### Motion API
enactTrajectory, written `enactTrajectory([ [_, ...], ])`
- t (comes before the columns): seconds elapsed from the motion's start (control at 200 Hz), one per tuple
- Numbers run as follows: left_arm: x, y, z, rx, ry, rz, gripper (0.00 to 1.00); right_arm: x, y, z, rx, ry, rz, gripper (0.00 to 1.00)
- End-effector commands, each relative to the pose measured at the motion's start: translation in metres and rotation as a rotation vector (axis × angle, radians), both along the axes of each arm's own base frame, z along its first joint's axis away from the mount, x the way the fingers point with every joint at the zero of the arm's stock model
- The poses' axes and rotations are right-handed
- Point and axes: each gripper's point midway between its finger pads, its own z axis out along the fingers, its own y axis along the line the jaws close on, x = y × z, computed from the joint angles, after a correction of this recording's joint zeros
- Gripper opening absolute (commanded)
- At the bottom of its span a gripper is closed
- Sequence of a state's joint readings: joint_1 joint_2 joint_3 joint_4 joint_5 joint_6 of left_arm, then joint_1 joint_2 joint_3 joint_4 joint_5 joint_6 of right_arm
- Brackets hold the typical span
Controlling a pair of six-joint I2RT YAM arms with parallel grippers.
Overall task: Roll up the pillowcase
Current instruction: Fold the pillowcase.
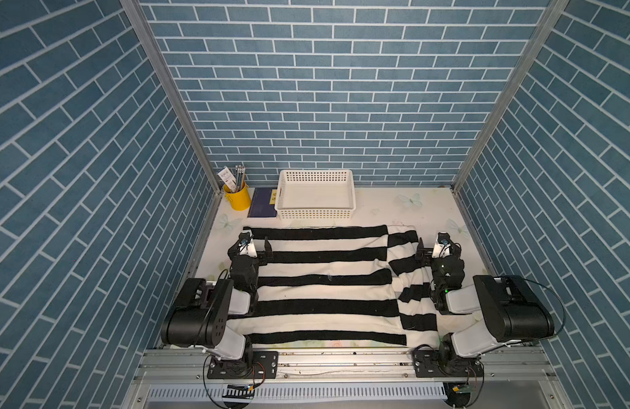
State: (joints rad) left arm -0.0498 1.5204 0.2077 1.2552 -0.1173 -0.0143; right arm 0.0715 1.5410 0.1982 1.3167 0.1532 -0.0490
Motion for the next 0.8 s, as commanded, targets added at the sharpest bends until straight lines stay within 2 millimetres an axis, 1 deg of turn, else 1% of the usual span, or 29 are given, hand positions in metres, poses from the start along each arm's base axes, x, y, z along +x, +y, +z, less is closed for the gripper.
enactTrajectory([
  [0.0, 0.002, 0.002, 0.01, 0.003, -0.034, 0.003, 1.0, 0.001, 0.0, 0.005, 0.026, -0.018, -0.001, 1.0],
  [0.645, 0.001, 0.002, 0.01, 0.002, -0.035, 0.004, 1.0, 0.0, 0.0, 0.005, 0.026, -0.02, -0.002, 1.0],
  [0.72, 0.004, 0.013, 0.018, -0.012, -0.039, 0.072, 1.0, -0.001, -0.004, 0.011, 0.031, -0.029, -0.029, 1.0],
  [0.795, 0.015, 0.026, 0.032, -0.027, 0.009, 0.154, 1.0, 0.0, -0.014, 0.024, 0.038, -0.019, -0.093, 1.0],
])
